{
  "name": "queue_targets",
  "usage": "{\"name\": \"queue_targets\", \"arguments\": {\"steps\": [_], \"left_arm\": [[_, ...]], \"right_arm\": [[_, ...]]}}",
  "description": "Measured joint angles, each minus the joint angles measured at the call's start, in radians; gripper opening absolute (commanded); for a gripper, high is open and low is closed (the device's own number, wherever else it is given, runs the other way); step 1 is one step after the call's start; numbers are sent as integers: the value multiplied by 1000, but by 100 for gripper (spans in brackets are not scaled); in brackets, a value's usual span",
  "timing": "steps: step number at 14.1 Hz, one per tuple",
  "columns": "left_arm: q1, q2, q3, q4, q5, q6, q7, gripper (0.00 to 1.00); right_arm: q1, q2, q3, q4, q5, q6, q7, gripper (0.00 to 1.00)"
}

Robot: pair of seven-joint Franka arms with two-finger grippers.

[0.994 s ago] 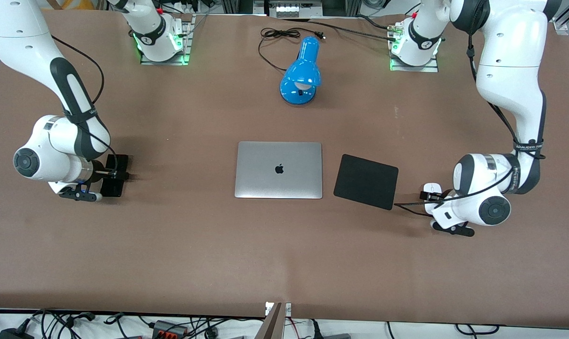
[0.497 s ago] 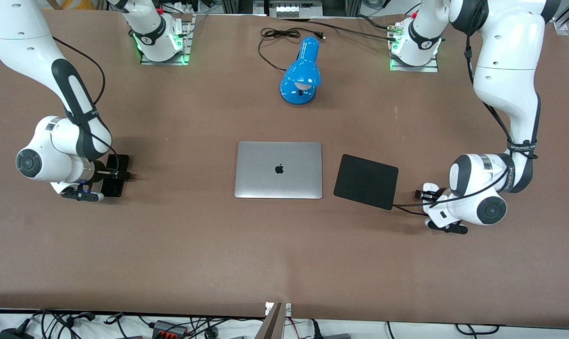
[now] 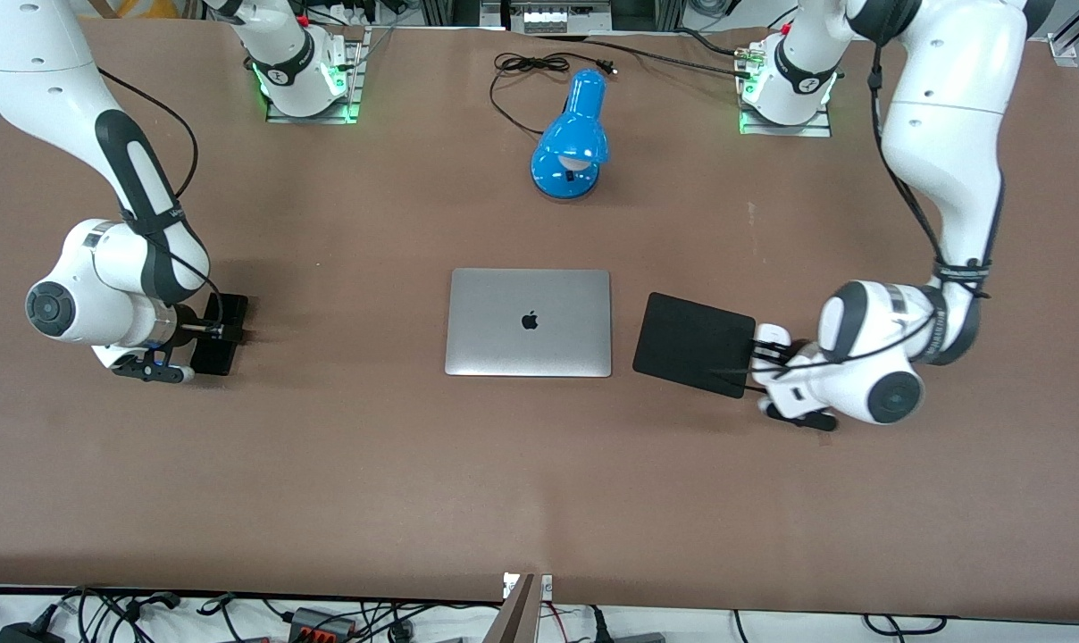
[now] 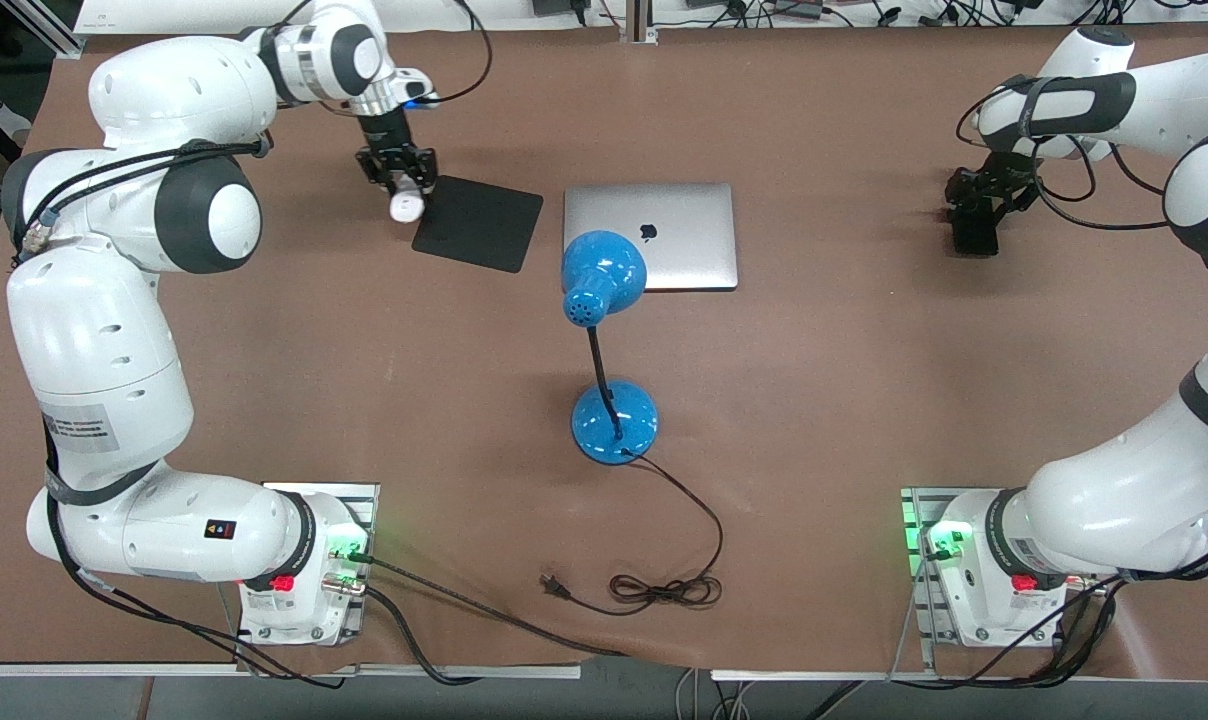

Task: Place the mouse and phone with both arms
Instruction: 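Carry the phone toward the laptop while the left gripper moves mouse onto pad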

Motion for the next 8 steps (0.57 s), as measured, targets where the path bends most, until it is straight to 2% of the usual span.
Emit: {"name": "queue_targets", "arguments": {"steps": [2,4,6,7,8], "left_arm": [[-15,0,-51,-3,-3,-1,-31,34],[-47,3,-65,-13,-3,0,-103,35],[-88,9,-67,-24,-3,17,-181,35],[-102,14,-67,-29,-3,32,-202,38],[-108,19,-67,-32,-3,46,-212,69]], "right_arm": [[0,0,0,1,0,-1,0,26],[0,0,7,6,0,-1,-10,26],[3,-7,47,40,0,-30,-15,26],[7,-14,74,66,0,-62,-15,26],[15,-24,98,92,0,-91,-14,26]]}}
